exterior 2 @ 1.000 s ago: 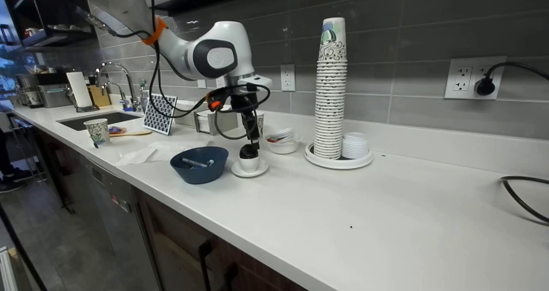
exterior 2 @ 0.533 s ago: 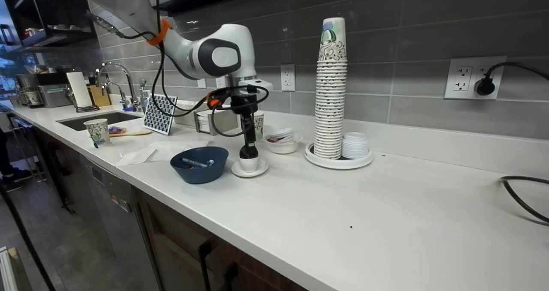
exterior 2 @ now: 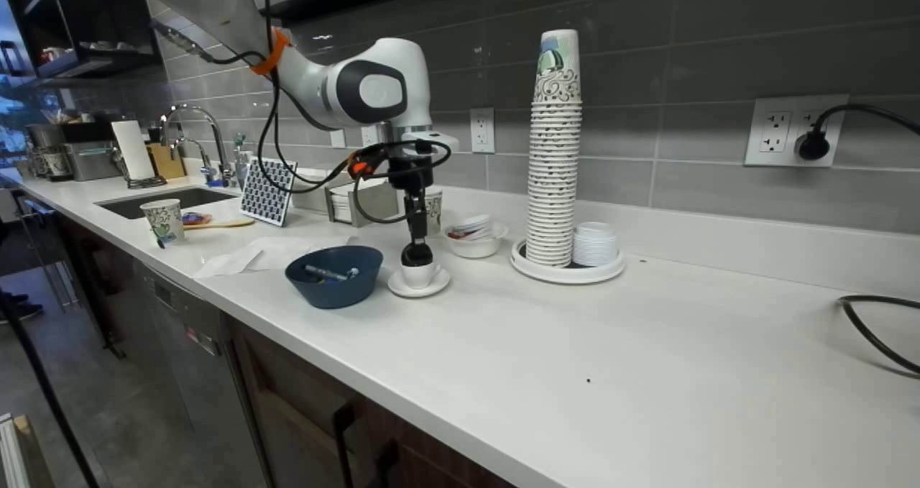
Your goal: Put the black object in the blue bowl, then move the bowl backwards
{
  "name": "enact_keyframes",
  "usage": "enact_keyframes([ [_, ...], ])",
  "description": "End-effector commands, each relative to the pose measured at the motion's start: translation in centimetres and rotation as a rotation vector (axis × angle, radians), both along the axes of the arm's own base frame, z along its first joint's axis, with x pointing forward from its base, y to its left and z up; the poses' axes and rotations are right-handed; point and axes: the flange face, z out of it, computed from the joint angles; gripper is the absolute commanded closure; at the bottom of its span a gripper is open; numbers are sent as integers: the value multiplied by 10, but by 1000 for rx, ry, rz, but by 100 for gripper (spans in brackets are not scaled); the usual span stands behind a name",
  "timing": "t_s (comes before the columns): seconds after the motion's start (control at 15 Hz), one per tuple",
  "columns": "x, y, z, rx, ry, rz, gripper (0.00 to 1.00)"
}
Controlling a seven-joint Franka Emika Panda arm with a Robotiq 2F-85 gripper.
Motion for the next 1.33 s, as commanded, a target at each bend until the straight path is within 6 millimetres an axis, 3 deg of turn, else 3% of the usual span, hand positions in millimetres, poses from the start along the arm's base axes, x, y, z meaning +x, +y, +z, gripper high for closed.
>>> enact_keyframes([
  [0.0, 3, 5, 13, -31, 13, -3, 100],
  [0.4, -13, 22, 60, -100, -34, 74, 97],
  [0.67, -40, 36, 81, -127, 26, 187, 97],
  [1.0, -95, 63, 80, -8, 121, 412, 97],
  [1.27, -114, 96, 63, 112, 85, 545, 97],
])
